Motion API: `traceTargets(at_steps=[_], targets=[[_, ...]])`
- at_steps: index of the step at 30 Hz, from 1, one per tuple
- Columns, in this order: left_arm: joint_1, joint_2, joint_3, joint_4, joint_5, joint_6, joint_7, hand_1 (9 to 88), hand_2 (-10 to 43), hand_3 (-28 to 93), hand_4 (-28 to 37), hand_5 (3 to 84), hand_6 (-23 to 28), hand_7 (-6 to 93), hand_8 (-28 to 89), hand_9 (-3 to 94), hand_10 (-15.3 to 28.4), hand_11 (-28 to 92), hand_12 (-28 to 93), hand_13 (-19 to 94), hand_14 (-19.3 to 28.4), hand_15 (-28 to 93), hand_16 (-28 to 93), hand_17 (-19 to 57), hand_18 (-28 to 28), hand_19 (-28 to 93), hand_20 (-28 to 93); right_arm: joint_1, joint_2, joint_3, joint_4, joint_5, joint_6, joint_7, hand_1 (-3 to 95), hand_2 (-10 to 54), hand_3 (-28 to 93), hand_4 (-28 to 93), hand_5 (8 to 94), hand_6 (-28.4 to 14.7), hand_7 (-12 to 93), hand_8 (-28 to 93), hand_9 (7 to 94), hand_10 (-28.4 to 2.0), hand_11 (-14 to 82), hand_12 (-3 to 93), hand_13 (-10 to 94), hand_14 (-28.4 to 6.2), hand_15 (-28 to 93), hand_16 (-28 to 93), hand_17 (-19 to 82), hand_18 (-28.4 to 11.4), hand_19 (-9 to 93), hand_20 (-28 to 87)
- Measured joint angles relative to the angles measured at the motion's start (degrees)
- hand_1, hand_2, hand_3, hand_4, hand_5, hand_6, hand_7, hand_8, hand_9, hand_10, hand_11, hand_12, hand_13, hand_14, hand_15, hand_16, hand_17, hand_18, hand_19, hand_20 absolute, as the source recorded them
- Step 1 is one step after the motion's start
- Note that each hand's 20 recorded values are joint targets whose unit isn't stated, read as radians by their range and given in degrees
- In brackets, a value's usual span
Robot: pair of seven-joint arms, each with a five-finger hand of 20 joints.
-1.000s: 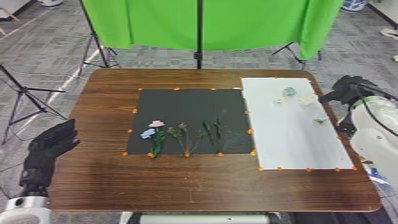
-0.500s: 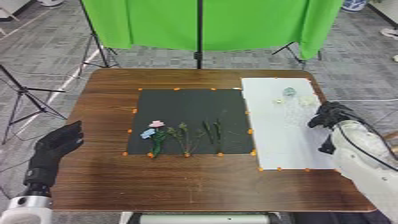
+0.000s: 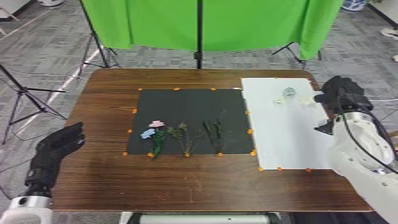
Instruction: Arrange flowers
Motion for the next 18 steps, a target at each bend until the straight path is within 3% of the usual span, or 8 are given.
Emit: traceTargets(at_steps=[8,12,18], targets=[[0.17,0.05,-0.08,-0.02,0.00,-0.36,-0.35,41.2,-6.7,66,-10.4,43.4,3.6,16.0,-8,36.7,11.9,20,11,34,15.2,19,-1,14.0,12.4,13,23,19.96,-3.78,-19.39,-3.28,4.90,0.85,-11.26,61.6,-9.5,58,-18,77.0,-0.1,29,10,86.9,-8.3,9.0,41.8,86,-2.4,65,37,60,-14.2,93,57],[-0.04,0.06,0.11,0.04,0.00,-0.65,-0.44,41.1,-6.7,66,-10.2,43.4,3.6,16.0,-8,36.6,11.8,20,11,34,15.1,19,-1,13.7,12.6,13,23,28.55,-10.61,-28.78,-0.01,5.48,-1.20,-15.94,61.0,-9.5,59,-18,76.7,0.2,30,9,86.9,-8.2,8.9,41.8,86,-2.2,65,37,60,-14.1,93,58],[-0.86,0.07,0.49,0.20,0.16,-1.76,-0.91,40.7,-6.8,66,-10.3,43.2,3.5,15.9,-8,36.5,11.7,19,11,33,15.3,18,0,12.6,13.3,14,24,36.60,-20.74,-39.67,6.09,5.47,-8.65,-16.34,60.5,-9.5,59,-18,76.2,0.5,30,8,86.6,-7.9,8.5,41.4,86,-2.1,66,37,60,-14.0,93,58]])
